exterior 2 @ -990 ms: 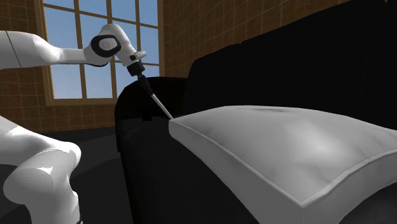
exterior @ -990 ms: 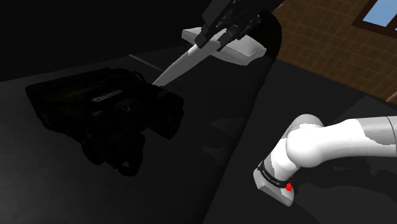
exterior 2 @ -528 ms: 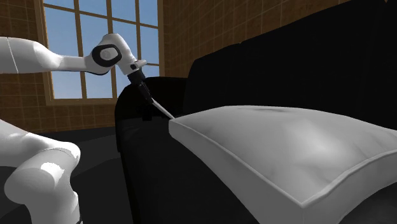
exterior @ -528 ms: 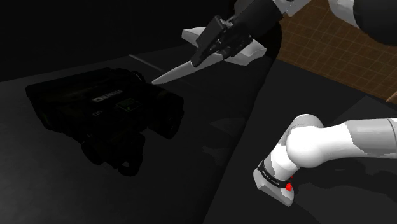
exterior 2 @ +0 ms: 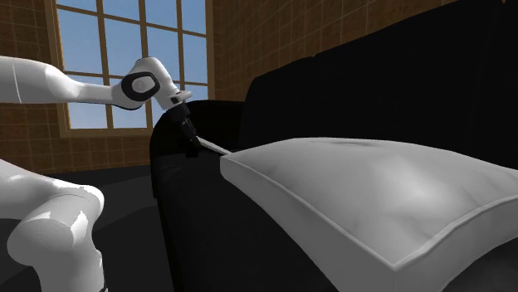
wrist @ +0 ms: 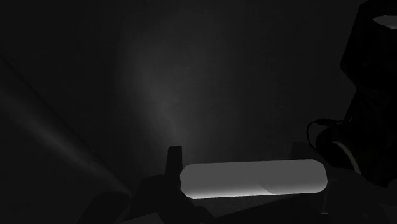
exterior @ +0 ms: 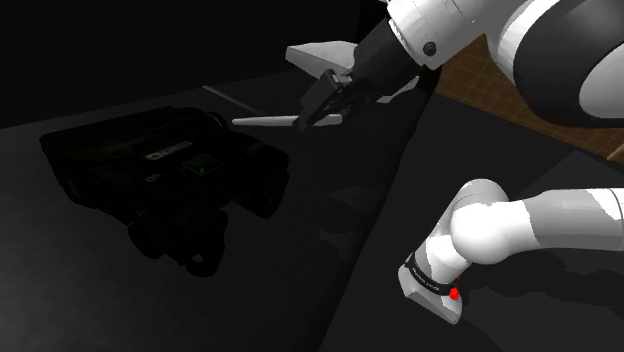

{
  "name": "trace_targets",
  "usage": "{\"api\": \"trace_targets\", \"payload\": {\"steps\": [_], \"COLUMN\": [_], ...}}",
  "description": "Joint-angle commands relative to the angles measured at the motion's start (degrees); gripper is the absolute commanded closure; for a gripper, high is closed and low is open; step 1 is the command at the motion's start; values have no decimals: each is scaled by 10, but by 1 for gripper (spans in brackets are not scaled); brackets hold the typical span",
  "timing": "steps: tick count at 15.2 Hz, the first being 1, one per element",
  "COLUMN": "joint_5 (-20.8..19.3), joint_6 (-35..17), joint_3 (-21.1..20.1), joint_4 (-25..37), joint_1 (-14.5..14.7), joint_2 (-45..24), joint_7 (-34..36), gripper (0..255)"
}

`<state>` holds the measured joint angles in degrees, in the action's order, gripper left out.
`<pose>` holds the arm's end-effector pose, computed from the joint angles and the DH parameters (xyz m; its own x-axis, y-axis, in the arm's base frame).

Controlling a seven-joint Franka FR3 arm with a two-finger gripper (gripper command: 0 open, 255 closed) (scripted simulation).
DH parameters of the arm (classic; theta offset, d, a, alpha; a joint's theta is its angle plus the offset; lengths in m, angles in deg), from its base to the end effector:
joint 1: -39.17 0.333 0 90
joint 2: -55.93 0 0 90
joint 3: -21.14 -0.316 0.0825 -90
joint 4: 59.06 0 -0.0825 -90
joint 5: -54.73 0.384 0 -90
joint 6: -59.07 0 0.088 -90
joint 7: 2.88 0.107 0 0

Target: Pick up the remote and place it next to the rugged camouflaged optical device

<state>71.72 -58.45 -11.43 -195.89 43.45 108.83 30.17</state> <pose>0.2348 0.2765 0.6101 0.8710 -0.1136 0.4779 -0.0545 -0.9892 -0.1358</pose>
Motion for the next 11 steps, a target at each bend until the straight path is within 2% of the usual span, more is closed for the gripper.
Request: {"api": "trace_targets", "payload": {"steps": [1,9,11], "joint_5": [3,22,22], "joint_6": [-12,-70,-70], "joint_3": [-4,-26,-26], "joint_4": [-15,-81,-81], "joint_1": [2,14,14], "joint_2": [1,9,9], "joint_7": [1,5,5], "gripper": [255,255,255]}}
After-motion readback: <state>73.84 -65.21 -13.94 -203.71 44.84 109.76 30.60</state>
